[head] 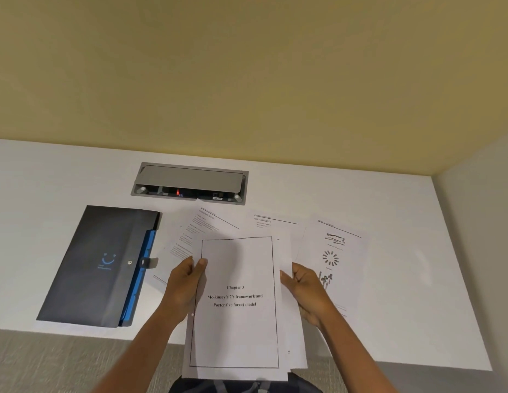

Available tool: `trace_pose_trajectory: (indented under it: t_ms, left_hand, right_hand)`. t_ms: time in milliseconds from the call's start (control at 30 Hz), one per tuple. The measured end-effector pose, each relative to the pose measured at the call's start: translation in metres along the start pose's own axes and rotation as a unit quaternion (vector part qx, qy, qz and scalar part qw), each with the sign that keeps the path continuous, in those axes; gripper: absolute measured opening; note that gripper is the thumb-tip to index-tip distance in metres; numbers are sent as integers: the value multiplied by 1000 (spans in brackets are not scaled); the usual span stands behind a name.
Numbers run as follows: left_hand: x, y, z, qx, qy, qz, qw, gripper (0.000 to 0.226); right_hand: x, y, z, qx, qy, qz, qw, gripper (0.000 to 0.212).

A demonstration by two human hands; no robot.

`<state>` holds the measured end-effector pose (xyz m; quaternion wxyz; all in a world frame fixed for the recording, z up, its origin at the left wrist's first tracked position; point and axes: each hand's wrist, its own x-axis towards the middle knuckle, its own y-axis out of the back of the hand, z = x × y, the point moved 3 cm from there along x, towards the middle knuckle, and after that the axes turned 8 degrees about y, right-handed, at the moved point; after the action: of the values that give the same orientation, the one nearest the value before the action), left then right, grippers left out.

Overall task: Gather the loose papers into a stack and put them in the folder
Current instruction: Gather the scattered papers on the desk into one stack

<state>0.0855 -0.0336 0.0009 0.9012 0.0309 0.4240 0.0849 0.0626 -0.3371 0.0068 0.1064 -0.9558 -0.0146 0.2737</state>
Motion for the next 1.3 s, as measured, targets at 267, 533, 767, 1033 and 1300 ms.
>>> trace_pose_trajectory:
  t_ms: [267,533,767,1033,1300]
  left_hand:
    - [1,-13,-12,7,32,-2,999,29]
    - [-13,-22,-9,31,-17,32,999,11]
    - [-22,-19,-10,29,-20,35,999,14]
    - [-22,-16,-9,17,-12,68,997,17]
    - [-20,-19,4,-13,-30,46,998,13]
  right_hand:
    - [-8,-9,2,-13,-40,-45,998,20]
    - [29,69,-64,-259,43,134,956,26]
    - [39,158,-84,-630,-79,89,767,139]
    - [35,164,-62,-611,-52,100,783,131]
    - [14,155,-37,-410,-11,272,871,114]
